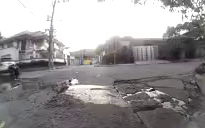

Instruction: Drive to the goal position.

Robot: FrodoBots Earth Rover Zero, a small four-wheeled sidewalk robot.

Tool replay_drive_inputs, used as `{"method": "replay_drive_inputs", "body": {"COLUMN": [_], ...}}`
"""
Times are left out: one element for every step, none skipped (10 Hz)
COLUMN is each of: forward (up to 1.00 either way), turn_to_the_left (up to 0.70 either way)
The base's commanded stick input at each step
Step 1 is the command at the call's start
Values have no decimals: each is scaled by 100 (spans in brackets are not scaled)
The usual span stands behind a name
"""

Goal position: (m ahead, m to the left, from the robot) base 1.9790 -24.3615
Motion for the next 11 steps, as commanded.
{"method": "replay_drive_inputs", "body": {"forward": [70, 70, 70, 70, 70, 70, 70, 70, 70, 70, 70], "turn_to_the_left": [0, 0, 0, 0, 0, 0, 0, 0, 8, 25, 35]}}
